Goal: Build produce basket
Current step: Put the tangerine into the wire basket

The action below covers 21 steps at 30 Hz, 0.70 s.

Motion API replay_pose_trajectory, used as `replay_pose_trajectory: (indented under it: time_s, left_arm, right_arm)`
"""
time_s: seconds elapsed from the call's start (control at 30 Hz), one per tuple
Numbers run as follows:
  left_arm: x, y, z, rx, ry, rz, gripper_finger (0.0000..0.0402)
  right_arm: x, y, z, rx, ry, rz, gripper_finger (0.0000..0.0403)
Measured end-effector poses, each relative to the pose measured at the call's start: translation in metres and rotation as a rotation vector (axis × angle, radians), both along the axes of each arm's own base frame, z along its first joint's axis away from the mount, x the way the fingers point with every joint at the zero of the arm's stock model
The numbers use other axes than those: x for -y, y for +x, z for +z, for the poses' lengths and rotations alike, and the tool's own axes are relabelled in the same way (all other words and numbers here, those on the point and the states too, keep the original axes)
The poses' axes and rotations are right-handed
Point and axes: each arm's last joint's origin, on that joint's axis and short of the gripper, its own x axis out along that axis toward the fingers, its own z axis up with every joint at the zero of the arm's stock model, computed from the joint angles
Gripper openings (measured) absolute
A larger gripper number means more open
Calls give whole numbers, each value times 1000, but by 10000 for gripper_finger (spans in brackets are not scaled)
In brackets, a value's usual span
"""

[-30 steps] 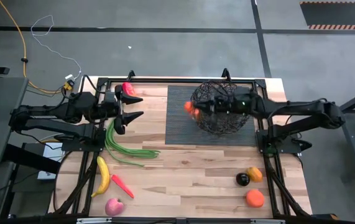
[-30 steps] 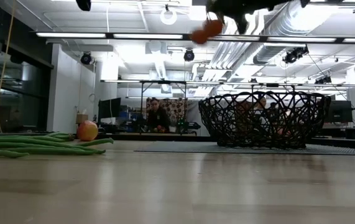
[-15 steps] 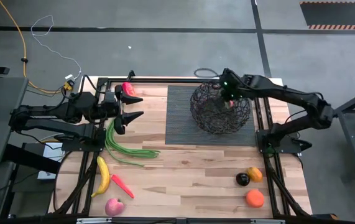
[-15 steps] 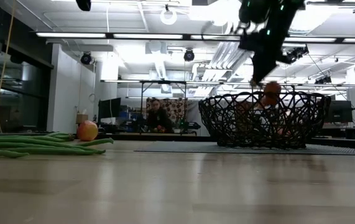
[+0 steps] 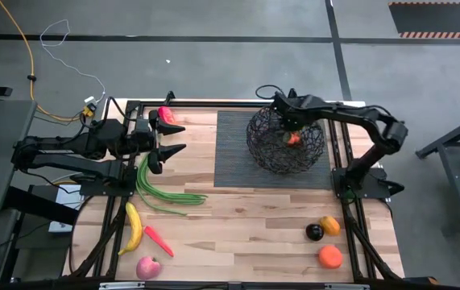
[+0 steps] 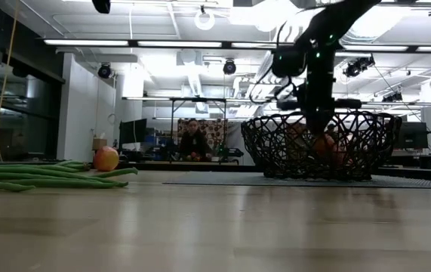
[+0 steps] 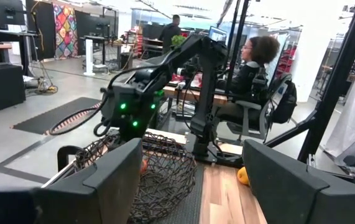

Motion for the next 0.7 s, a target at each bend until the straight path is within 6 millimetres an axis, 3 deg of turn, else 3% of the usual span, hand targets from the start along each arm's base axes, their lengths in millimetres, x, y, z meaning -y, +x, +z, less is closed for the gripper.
replay_pose_trajectory:
  time_s: [0.23, 0.57, 0.7]
  left_arm:
    - [0, 0, 0, -4, 0, 2, 268]
    - [0, 0, 0, -5, -1, 2, 268]
    - [0, 0, 0, -5, 0, 2, 268]
  right_arm:
    - [10, 5, -16, -9, -45, -139, 0]
    - [16, 10, -21, 45, -68, -185, 1]
    - [17, 10, -21, 59, -66, -219, 20]
